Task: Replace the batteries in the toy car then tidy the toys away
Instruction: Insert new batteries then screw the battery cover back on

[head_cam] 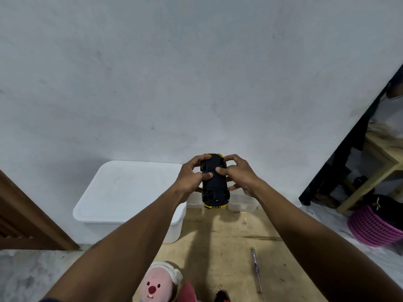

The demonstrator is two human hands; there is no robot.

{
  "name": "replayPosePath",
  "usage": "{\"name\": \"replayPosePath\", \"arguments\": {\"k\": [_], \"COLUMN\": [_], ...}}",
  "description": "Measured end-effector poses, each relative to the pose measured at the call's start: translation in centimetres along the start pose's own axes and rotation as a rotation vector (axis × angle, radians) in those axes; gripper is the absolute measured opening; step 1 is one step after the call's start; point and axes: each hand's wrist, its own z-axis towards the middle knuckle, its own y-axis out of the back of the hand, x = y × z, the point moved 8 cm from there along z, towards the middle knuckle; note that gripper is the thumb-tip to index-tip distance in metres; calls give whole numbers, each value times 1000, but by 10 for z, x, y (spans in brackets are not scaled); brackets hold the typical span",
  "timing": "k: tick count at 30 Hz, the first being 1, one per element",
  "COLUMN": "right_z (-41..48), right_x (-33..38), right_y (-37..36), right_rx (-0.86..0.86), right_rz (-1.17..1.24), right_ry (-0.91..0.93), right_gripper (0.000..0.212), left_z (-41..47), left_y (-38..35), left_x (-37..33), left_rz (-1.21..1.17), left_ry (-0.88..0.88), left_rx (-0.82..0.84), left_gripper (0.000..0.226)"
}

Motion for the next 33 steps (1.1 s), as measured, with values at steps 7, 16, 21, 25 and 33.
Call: {"name": "replayPosePath", "arguments": {"k": [7, 16, 21, 25, 33], "right_z": [-10, -9, -6, -1, 0], "right_x": [30, 31, 20, 11, 1], "right_y": [-3, -9, -5, -6, -8], "right_rx": [-162, -188, -188, -140, -111], "right_rz": [-337, -408, -173, -2, -2], "right_ry": [436, 480, 351, 229, 275], "right_gripper": [21, 14, 9, 9, 5], "left_z": [2, 0, -2, -2, -3], "left_y": [4, 6, 7, 6, 3], "left_x": [-2, -2, -5, -6, -4], "left_rz": [-27, -22, -25, -8, 99], "left_ry": [2, -16, -18, -20, -30], "left_rx": [-23, -38, -37, -26, 5], "left_gripper": [48, 49, 50, 50, 48]}}
